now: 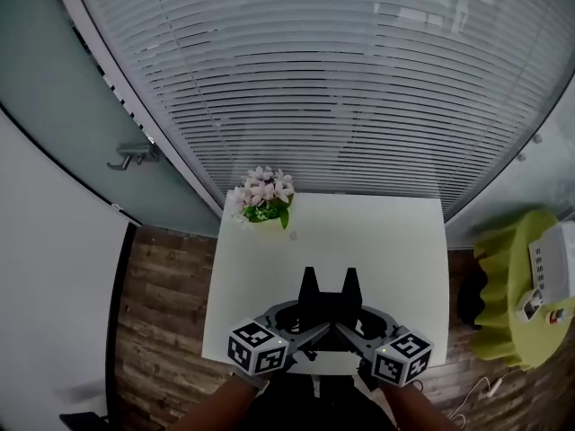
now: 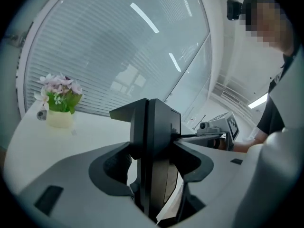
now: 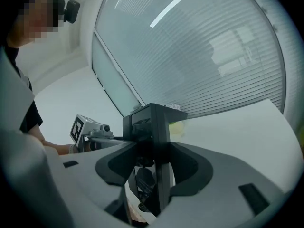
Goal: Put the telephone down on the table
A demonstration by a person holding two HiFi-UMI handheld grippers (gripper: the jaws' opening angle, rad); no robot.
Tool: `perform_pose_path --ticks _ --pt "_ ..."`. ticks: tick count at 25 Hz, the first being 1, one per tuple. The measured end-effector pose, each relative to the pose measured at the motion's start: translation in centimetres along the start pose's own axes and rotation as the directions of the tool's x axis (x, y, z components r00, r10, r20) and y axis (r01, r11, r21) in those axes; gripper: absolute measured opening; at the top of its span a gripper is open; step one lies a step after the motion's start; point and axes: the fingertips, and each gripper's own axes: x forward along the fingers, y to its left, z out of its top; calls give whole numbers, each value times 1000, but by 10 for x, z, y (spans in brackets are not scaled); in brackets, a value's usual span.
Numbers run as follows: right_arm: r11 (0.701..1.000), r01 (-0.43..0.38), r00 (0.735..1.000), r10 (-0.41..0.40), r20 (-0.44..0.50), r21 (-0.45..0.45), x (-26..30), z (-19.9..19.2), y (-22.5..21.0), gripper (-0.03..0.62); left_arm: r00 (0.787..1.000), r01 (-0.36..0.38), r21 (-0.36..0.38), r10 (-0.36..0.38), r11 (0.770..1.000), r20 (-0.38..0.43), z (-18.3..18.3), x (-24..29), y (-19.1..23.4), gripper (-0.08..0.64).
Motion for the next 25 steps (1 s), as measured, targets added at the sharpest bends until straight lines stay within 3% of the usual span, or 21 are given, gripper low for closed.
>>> perform_pose_path --ticks 7,12,25 --pt "995 66 997 -63 -35 74 25 -18 -46 227 997 51 -73 -55 996 -45 -20 38 38 280" --pt "992 76 995 -69 -68 104 44 -26 -77 227 995 56 -86 -62 995 -73 -28 63 65 279" --pt "976 92 991 -70 -117 198 88 -46 -135 227 990 23 -165 -45 986 -131 -48 105 123 279"
